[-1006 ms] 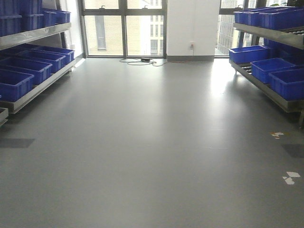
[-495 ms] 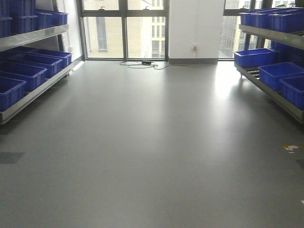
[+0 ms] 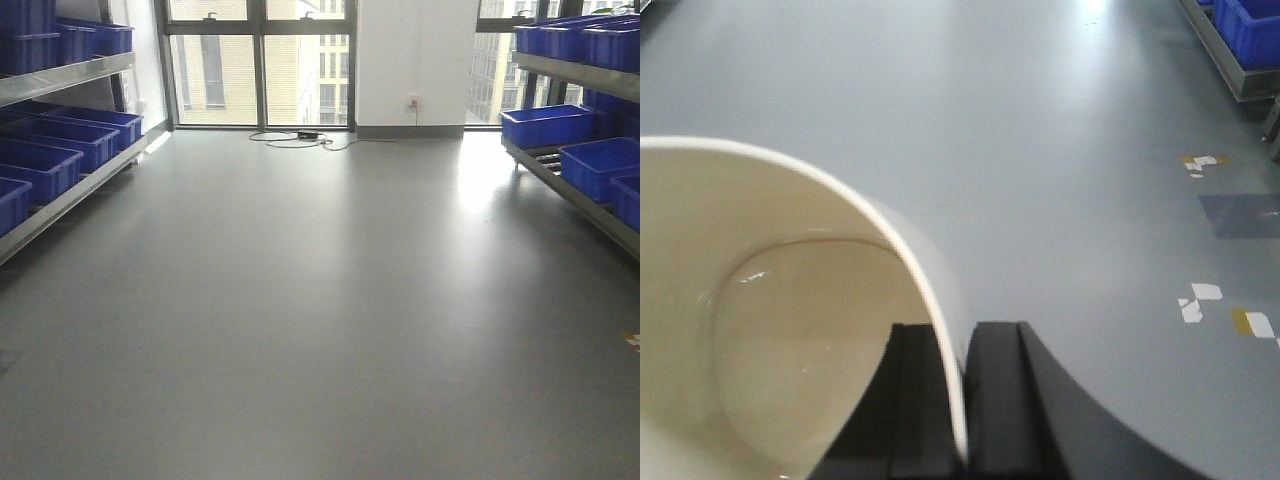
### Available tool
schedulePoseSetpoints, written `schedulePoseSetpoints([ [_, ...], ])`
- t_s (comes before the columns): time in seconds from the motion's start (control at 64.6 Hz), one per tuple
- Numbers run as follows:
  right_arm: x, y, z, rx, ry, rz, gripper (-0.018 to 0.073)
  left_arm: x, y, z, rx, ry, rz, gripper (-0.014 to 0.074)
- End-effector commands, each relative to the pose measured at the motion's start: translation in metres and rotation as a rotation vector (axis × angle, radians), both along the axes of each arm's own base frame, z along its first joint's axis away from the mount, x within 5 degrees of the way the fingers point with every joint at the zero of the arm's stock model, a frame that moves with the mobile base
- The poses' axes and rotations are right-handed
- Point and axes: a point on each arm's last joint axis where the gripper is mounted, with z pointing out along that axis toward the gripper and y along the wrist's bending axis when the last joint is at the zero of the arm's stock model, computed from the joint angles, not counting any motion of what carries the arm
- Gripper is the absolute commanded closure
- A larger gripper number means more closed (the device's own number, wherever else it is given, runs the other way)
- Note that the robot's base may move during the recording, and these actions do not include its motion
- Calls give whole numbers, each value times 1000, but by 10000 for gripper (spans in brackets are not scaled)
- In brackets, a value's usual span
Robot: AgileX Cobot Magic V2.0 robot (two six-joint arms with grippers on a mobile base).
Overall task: Move white bin to right shelf second layer
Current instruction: 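Turn past the crate carts and drive toward the windows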
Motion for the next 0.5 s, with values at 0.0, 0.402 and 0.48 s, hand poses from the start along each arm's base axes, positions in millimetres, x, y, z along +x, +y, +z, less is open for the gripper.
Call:
schedulePoseSetpoints([
  [0.0, 2, 0, 17, -3, -122, -2, 511, 0, 0, -4, -16, -57, -3, 512],
  [0.402, 2, 0, 17, -3, -122, -2, 511, 0, 0, -4, -16, -57, -3, 512],
  [0.48, 2, 0, 17, -3, -122, -2, 511, 0, 0, -4, -16, -57, -3, 512],
])
